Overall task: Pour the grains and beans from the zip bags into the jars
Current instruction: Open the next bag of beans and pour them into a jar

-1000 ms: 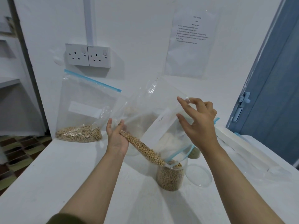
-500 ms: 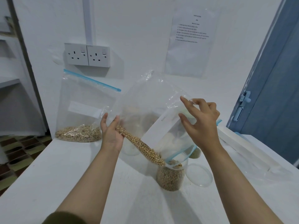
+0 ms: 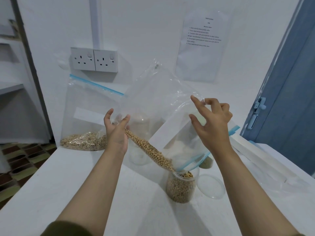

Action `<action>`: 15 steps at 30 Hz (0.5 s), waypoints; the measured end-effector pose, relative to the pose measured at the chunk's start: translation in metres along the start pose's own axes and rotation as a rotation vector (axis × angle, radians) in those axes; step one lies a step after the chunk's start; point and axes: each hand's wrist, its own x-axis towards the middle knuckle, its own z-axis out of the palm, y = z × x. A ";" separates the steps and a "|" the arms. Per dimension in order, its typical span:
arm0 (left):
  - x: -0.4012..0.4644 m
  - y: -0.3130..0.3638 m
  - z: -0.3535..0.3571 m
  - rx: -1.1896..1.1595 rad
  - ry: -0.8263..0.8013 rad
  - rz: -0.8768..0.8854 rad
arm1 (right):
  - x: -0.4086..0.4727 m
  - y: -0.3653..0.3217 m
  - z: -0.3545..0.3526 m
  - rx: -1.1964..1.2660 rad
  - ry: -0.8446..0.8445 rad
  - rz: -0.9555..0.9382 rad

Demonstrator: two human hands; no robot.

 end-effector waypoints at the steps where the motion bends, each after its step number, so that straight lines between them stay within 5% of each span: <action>1: 0.000 0.001 0.001 0.005 0.003 0.007 | 0.001 0.000 0.000 0.001 0.006 -0.004; 15: 0.002 0.007 0.009 0.054 0.019 0.066 | 0.005 0.002 -0.001 -0.015 0.038 -0.015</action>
